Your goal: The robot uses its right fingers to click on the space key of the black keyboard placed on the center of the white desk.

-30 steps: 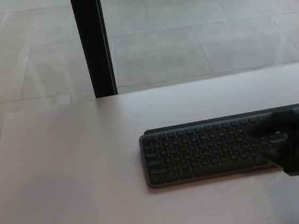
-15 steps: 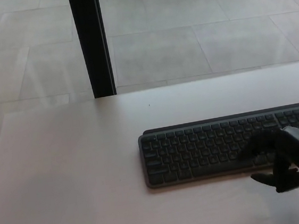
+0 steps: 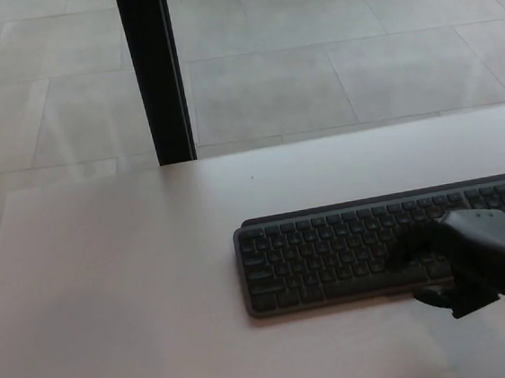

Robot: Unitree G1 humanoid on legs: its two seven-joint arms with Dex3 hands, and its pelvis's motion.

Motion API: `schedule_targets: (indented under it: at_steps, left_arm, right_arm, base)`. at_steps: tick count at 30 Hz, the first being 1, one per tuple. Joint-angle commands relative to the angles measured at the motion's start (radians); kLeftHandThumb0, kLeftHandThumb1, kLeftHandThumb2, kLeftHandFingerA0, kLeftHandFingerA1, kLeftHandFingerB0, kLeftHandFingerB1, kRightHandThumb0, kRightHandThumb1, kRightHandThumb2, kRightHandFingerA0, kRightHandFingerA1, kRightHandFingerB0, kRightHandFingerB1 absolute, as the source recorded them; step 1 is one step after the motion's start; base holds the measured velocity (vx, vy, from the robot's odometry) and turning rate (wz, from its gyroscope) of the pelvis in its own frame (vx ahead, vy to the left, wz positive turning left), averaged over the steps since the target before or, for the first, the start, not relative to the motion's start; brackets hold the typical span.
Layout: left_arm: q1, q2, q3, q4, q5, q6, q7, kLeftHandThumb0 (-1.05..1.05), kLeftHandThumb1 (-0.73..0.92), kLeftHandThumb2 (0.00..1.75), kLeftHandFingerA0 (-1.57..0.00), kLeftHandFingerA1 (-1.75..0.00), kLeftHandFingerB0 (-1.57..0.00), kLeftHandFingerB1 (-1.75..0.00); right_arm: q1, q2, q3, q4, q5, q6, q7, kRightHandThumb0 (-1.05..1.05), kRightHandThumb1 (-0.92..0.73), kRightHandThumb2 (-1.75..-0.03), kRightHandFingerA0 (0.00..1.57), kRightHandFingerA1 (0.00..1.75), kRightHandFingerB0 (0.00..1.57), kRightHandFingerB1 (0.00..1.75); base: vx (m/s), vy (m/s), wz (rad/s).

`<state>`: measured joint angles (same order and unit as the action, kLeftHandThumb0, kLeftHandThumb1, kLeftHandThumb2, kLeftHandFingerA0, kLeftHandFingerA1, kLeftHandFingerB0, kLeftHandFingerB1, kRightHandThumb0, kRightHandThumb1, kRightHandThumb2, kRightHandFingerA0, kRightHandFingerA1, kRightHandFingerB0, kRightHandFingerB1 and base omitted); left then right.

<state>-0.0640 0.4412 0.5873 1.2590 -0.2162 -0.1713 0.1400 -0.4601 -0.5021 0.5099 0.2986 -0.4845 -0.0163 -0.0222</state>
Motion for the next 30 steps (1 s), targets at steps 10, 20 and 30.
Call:
schedule_targets:
  at_steps: [10, 20, 30]
  left_arm:
    - [-0.006, 0.025, -0.003, 0.009, -0.015, -0.015, 0.027, -0.48, 0.56, 0.57, -0.9, -0.8, -0.79, -0.56]
    - [-0.001, 0.025, 0.003, 0.013, -0.025, -0.017, 0.009, -0.47, 0.57, 0.57, -0.87, -0.77, -0.77, -0.56]
    - [-0.007, 0.025, 0.009, 0.008, -0.03, -0.004, 0.02, -0.46, 0.57, 0.57, -0.94, -0.87, -0.76, -0.56]
  right_arm:
    - [-0.016, 0.045, -0.025, 0.066, -0.121, -0.082, -0.055, -0.25, -0.55, -0.65, 0.88, 1.6, 0.79, 0.55]
    - [-0.045, 0.065, -0.01, 0.173, -0.174, -0.094, -0.05, -0.25, -0.58, -0.63, 0.86, 1.56, 0.75, 0.55]
    - [-0.103, 0.083, -0.048, 0.217, -0.19, -0.084, -0.082, -0.28, -0.57, -0.62, 0.89, 1.56, 0.76, 0.58]
  base:
    - [0.0, 0.0, 0.0]
    - [0.0, 0.0, 0.0]
    - [0.0, 0.0, 0.0]
